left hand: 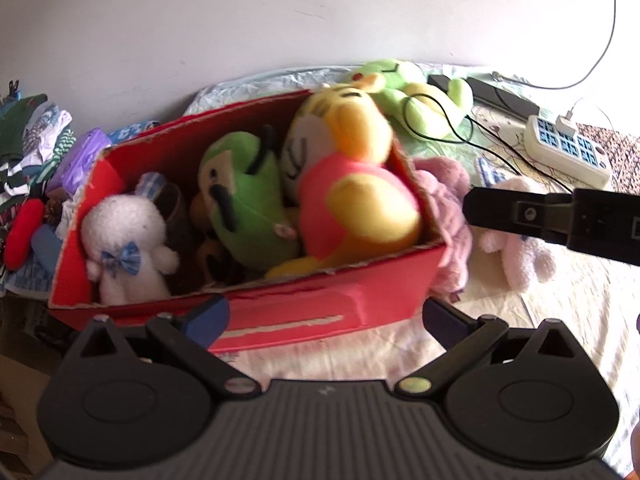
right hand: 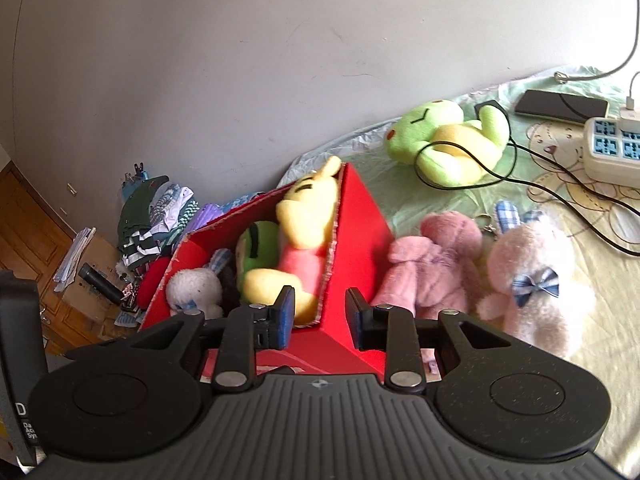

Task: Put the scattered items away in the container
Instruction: 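Move the right gripper back to the white bunny plush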

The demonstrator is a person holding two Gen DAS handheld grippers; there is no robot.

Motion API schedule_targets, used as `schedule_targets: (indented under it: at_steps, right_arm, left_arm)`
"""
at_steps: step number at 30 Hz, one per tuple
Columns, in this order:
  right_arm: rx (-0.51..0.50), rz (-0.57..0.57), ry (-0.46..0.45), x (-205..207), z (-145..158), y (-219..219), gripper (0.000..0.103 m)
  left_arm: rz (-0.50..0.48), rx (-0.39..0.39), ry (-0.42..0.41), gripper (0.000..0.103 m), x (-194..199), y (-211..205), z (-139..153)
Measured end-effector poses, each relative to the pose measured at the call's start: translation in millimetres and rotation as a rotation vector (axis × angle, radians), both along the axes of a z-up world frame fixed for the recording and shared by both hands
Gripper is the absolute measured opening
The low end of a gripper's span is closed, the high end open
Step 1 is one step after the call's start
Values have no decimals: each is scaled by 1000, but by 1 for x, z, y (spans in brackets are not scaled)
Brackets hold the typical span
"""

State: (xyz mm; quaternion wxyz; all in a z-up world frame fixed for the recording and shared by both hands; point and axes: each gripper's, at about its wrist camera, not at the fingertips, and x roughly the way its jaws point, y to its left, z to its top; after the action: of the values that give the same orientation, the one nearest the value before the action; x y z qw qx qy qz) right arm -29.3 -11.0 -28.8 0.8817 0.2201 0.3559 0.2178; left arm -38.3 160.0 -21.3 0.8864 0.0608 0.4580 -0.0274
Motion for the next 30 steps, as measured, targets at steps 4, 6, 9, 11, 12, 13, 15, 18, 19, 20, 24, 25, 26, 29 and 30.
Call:
schedule_targets:
  at_steps: [4, 6, 9, 11, 12, 13, 15, 18, 19, 20, 24, 25, 26, 29, 30]
  right_arm:
    - [1, 1, 20, -1, -7, -17, 30]
    - [-3, 2, 27, -2, -9, -25, 30]
    - [-15, 2, 36, -2, -13, -38, 30]
    - [-20, 2, 44, -2, -16, -47, 30]
    - [-23, 2, 47, -1, -18, -52, 30]
    - [-26, 3, 50, -1, -19, -56, 30]
    - [-31, 3, 56, 0, -21, -63, 30]
    - [-33, 3, 72, 2, -26, -75, 30]
    - [-32, 2, 77, 2, -28, -79, 30]
    - [-31, 0, 82, 3, -29, -82, 30]
    - [-27, -6, 93, 7, -32, -96, 30]
    - [-26, -8, 97, 8, -33, -100, 31]
    - [-26, -12, 101, 10, -35, -103, 31]
    - [-28, -28, 118, 15, -41, -113, 31]
    - [-31, -35, 123, 17, -43, -117, 32]
  left_arm:
    - [-13, 13, 12, 102, -1, -22, -4]
    - [-18, 15, 19, 102, -1, -33, -7]
    - [-27, 12, 33, 102, -1, -49, -12]
    - [-30, 14, 42, 102, 0, -59, -16]
    - [-30, 16, 47, 102, 0, -64, -18]
    - [-29, 17, 51, 102, 1, -69, -19]
    - [-29, 17, 60, 102, 2, -78, -23]
    - [-28, 22, 74, 102, 5, -91, -27]
    - [-27, 26, 78, 102, 6, -95, -28]
    - [-26, 30, 83, 102, 8, -99, -30]
    - [-27, 45, 94, 102, 13, -111, -32]
    - [-28, 48, 97, 102, 13, -115, -33]
    - [-30, 50, 100, 102, 15, -118, -34]
    - [-33, 57, 118, 102, 19, -125, -39]
    - [-33, 55, 125, 102, 20, -127, -41]
